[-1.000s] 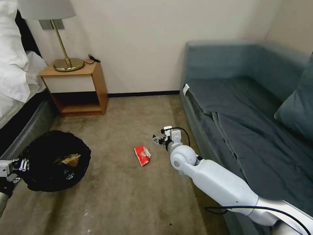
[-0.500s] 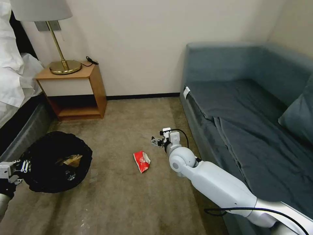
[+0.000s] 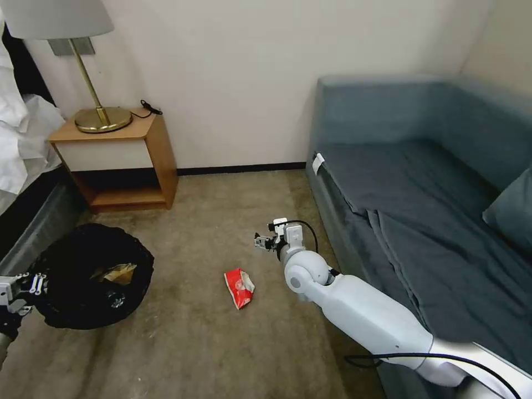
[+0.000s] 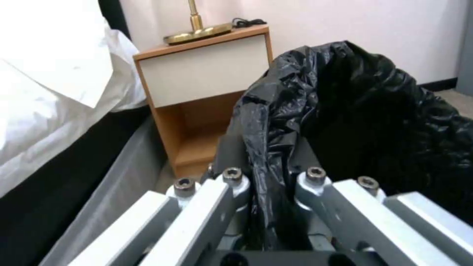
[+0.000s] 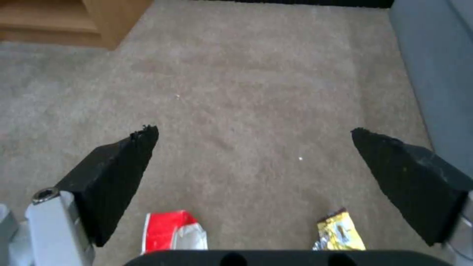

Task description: Pick up the trash bin, then pick up the garbage on the floor and place it into the trash bin.

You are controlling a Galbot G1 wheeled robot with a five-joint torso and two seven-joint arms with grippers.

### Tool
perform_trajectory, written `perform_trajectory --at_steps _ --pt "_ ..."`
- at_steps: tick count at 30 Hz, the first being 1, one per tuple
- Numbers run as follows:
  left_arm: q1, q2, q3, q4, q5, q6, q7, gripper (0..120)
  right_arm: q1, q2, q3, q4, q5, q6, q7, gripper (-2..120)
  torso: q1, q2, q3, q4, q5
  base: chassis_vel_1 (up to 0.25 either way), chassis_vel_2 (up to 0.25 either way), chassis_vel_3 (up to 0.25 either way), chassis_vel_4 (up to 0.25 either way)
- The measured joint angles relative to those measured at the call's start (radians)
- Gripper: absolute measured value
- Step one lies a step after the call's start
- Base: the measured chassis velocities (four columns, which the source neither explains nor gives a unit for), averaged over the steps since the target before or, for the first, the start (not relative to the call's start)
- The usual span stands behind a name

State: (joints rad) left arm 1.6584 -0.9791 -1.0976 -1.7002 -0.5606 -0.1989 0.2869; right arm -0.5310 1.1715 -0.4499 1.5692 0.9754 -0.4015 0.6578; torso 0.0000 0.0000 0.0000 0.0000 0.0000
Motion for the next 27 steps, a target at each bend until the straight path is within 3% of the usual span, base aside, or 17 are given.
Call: perform_trajectory --at_steps 27 --pt "0.016 -0.012 -0.007 0.012 -0.006 -0.010 0.000 7 -0.037 0.053 -0.004 -0.039 -0.033 -0.003 0.013 100 0.000 0.000 0.000 0.0001 -0.0001 -0.068 0.071 0.067 -0.066"
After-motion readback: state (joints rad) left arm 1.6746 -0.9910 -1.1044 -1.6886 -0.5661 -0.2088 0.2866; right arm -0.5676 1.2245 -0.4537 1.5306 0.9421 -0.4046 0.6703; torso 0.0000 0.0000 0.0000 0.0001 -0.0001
